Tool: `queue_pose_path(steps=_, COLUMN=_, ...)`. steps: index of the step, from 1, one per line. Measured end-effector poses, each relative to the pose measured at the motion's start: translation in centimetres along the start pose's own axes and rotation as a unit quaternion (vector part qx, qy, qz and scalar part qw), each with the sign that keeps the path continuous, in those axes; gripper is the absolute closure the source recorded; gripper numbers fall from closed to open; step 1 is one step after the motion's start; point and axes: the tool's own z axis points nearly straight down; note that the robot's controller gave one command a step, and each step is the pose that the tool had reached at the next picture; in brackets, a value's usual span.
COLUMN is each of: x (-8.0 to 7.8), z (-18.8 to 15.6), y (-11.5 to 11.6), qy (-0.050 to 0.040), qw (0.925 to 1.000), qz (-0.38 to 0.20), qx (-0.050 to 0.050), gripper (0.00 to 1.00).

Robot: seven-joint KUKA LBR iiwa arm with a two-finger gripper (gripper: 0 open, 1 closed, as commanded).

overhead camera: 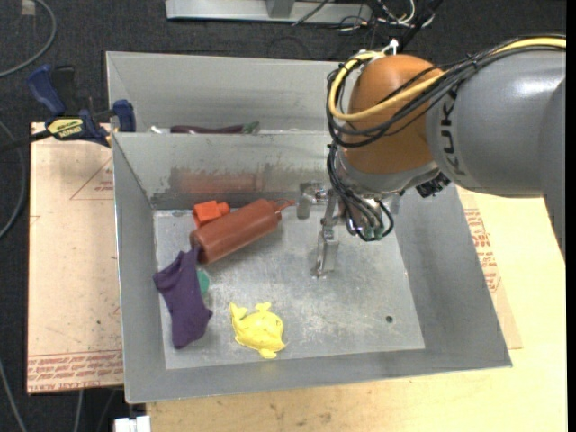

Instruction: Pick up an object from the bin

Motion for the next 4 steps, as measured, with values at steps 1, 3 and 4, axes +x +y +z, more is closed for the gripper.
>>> queue_pose_path(steps=1, x=-0.1, z=-0.5, y=0.0, qy=-0.0037, qw=1.0, qz=0.0, qx=0.0, gripper=0.0)
queue_pose_path(steps=3, x=-2.9, z=6.8, y=4.6, qy=-0.0112, qw=0.9946, qz=-0.104, qx=-0.001, gripper=0.0)
queue_pose_path(steps=4, x=-2.9, z=7.9, y=6.4, qy=-0.0198, qw=0.9955, qz=-0.093, qx=0.0, gripper=0.0)
